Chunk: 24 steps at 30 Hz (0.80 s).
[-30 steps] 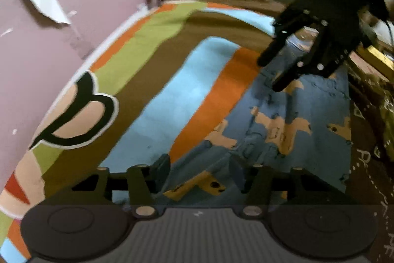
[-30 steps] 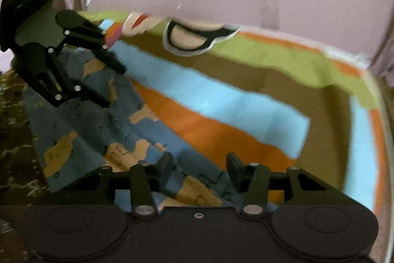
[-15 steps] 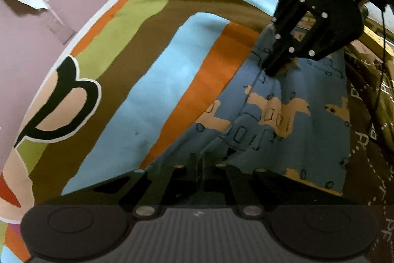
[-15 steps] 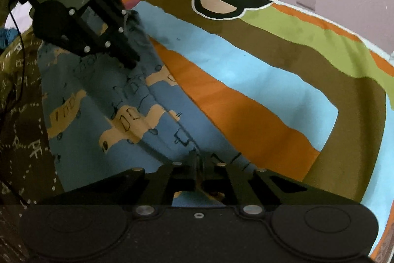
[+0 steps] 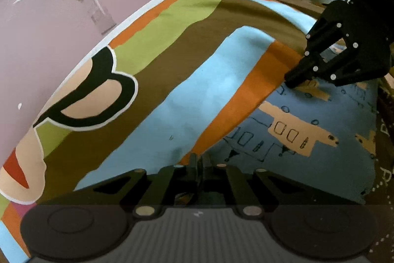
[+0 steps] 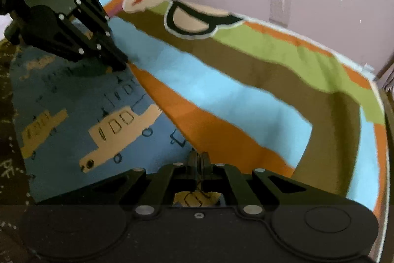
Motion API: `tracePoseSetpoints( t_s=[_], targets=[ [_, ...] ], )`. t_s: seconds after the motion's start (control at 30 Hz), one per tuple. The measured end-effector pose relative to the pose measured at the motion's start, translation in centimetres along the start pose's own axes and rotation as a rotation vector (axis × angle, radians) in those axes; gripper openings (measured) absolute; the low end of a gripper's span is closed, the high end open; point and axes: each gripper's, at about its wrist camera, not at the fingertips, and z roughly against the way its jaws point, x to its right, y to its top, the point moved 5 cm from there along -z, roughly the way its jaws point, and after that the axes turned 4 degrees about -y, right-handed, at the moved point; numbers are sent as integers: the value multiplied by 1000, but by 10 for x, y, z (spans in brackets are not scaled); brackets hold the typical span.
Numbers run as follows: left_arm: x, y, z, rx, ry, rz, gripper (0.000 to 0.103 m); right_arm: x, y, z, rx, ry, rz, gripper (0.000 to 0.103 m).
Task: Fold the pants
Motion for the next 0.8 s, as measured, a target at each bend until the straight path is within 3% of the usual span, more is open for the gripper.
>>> tracePoseSetpoints(
  t_s=[0.03, 0.07, 0.1, 0.17, 0.27, 0.37, 0.57, 0.63, 0.67, 0.7, 0.73, 0.77, 0.8],
  targets=[
    [-1, 0, 3, 13, 14, -2, 23, 3, 0, 1, 8, -12, -21, 12],
    [-4, 0, 11, 38, 19, -8, 40, 5, 1, 2, 16, -22, -49, 21],
    [-8, 0, 21, 73, 17, -9, 50, 9, 2, 4, 30, -20, -76, 23],
    [-24, -2, 43, 130, 9, 18, 57, 10, 7, 8, 59, -24, -85, 24],
    [-58, -14, 66, 146, -5, 106, 62, 1, 19, 8, 94, 15, -91, 33],
    [-86, -35, 68, 84, 2, 182, 62, -17, 36, 3, 127, 86, -76, 34],
    [-102, -56, 57, 20, -114, 284, 62, -53, 87, -25, 153, 272, -33, 41],
    [-104, -53, 52, 24, -121, 303, 58, -66, 102, -37, 141, 328, -8, 41],
    [-106, -52, 49, 23, -128, 321, 45, -72, 107, -42, 132, 354, -2, 41],
    [-108, -50, 47, 24, -131, 342, 20, -78, 111, -46, 121, 381, -5, 41],
    [-110, -48, 42, 4, -115, 362, 13, -82, 114, -50, 112, 406, -14, 40],
    [-112, -48, 39, -8, -113, 379, 13, -84, 116, -52, 110, 410, -18, 33],
    [-113, -48, 37, -8, -111, 391, 13, -87, 118, -54, 114, 399, -17, 17]
  ],
)
